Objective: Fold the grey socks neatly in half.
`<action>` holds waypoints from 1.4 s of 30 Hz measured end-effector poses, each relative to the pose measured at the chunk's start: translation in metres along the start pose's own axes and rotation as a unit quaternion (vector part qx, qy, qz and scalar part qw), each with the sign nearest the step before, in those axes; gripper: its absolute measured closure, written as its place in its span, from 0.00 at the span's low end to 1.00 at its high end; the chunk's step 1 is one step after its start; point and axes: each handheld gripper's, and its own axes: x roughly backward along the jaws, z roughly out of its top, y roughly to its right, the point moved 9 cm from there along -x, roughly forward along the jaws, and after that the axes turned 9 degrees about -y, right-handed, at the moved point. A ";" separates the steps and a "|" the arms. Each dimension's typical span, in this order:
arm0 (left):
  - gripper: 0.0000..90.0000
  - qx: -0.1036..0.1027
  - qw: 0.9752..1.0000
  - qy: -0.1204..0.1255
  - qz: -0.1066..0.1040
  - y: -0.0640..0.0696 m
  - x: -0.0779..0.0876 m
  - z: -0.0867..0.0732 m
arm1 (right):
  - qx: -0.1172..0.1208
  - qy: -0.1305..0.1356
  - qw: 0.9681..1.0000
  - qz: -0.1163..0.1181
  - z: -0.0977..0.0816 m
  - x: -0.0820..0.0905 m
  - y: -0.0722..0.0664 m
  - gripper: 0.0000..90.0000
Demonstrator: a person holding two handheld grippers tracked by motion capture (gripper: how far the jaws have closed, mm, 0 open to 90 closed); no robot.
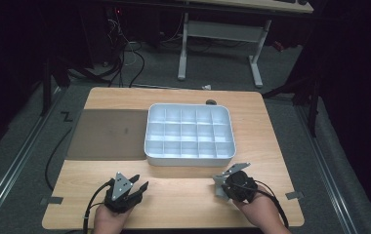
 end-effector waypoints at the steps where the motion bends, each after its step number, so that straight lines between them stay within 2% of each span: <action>1: 0.63 0.000 1.000 0.001 0.000 0.000 0.000 0.000 | 0.002 -0.006 1.000 -0.003 -0.001 0.001 0.001 0.86; 3: 0.63 0.002 1.000 0.001 -0.003 -0.001 0.000 0.000 | 0.008 -0.016 1.000 -0.011 -0.001 0.002 0.004 0.86; 9: 0.62 0.008 1.000 0.007 -0.002 -0.005 0.004 0.001 | 0.017 -0.033 0.999 -0.008 0.001 0.005 0.004 0.86; 15: 0.62 0.011 1.000 0.006 -0.002 -0.006 0.003 0.001 | 0.015 -0.040 0.999 0.013 0.002 0.005 0.004 0.86; 19: 0.62 0.007 1.000 0.005 -0.001 -0.005 0.003 0.001 | 0.018 -0.044 0.999 0.017 0.001 0.006 0.006 0.86; 26: 0.61 0.004 1.000 0.006 0.002 -0.004 0.001 0.000 | 0.038 -0.058 0.998 0.003 -0.002 0.013 0.012 0.87; 30: 0.61 0.006 1.000 0.007 0.002 -0.004 0.002 0.000 | 0.036 -0.060 0.997 0.008 -0.001 0.022 0.015 0.87; 34: 0.61 0.009 1.000 0.010 0.003 -0.006 0.004 0.000 | 0.039 -0.066 0.997 0.004 0.000 0.029 0.021 0.87; 42: 0.61 0.007 1.000 0.012 0.000 -0.005 0.004 0.002 | 0.046 -0.083 0.995 0.003 0.005 0.037 0.026 0.87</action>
